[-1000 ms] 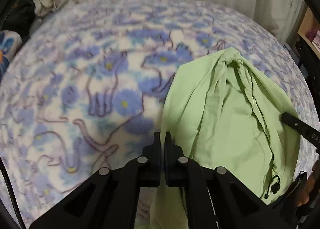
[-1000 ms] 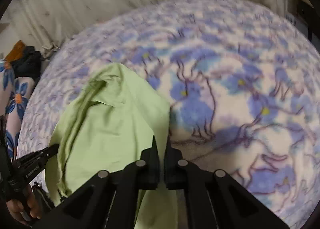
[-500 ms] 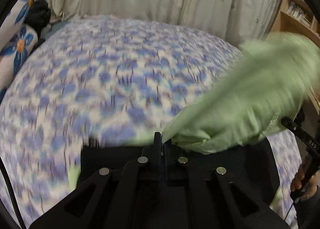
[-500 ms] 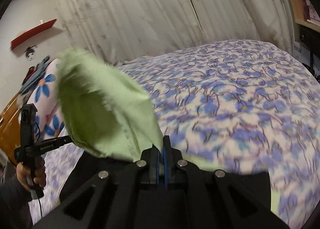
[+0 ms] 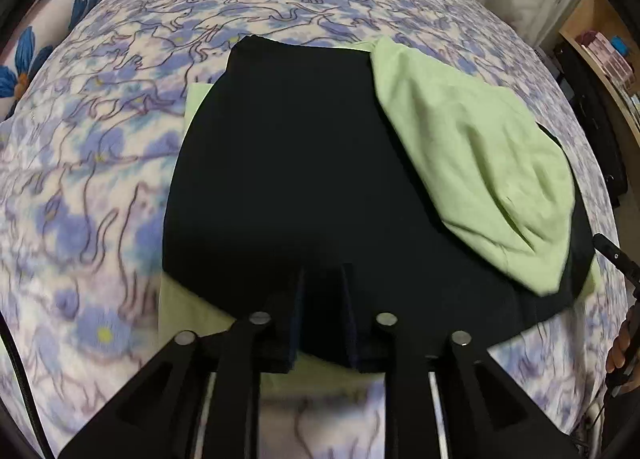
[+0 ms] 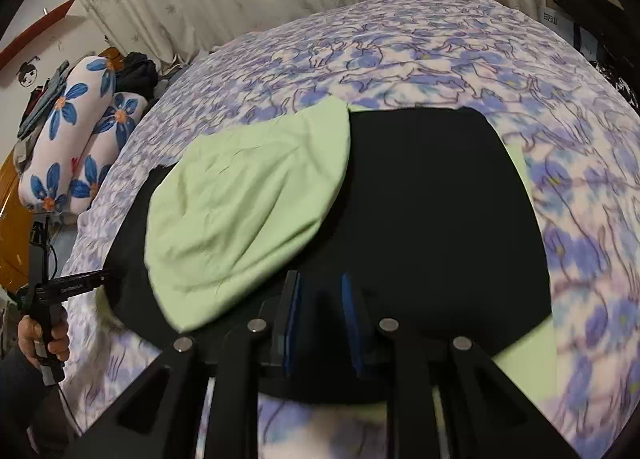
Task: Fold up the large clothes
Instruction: 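Fold the green hood over the folded black body with both tools, then press the green hood flat onto the bundle with both tools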
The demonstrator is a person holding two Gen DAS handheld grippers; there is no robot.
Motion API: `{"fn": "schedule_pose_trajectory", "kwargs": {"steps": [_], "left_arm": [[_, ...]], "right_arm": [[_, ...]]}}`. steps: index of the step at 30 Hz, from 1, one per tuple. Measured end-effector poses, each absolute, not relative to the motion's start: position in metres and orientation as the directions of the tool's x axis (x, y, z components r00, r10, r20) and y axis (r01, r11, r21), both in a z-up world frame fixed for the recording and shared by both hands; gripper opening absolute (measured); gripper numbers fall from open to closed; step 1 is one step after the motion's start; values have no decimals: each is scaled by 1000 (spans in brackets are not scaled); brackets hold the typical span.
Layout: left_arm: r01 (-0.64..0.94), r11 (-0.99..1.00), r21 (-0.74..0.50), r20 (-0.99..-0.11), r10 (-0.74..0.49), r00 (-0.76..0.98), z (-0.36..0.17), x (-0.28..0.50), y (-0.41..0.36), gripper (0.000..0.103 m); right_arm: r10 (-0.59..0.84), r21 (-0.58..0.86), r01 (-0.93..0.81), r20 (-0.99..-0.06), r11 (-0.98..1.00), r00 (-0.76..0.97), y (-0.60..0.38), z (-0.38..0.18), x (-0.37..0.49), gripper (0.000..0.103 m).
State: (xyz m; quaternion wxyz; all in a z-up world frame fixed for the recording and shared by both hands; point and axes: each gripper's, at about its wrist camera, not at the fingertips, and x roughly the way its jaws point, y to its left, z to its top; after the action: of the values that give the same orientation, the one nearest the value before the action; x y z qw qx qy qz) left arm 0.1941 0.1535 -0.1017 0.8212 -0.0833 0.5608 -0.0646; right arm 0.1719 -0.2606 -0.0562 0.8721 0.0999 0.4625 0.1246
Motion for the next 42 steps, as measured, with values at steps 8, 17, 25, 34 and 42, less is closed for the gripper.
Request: {"fn": "schedule_pose_trajectory", "kwargs": {"steps": [8, 17, 25, 34, 42], "left_arm": [[60, 969, -240, -875, -243, 420, -54, 155, 142, 49], [89, 937, -337, -843, -342, 415, -48, 149, 118, 54], [47, 854, -518, -785, -496, 371, -94, 178, 88, 54], [8, 793, -609, -723, -559, 405, -127, 210, 64, 17], [30, 868, -495, -761, -450, 468, -103, 192, 60, 8]], "right_arm": [[360, 308, -189, -739, 932, 569, -256, -13, 120, 39], [429, 374, -212, -743, 903, 514, -228, -32, 120, 41], [532, 546, -110, -720, 831, 445, -215, -91, 159, 41], [566, 588, -122, -672, 800, 476, -207, -114, 181, 14], [610, 648, -117, -621, 753, 492, -193, -116, 160, 12]]}}
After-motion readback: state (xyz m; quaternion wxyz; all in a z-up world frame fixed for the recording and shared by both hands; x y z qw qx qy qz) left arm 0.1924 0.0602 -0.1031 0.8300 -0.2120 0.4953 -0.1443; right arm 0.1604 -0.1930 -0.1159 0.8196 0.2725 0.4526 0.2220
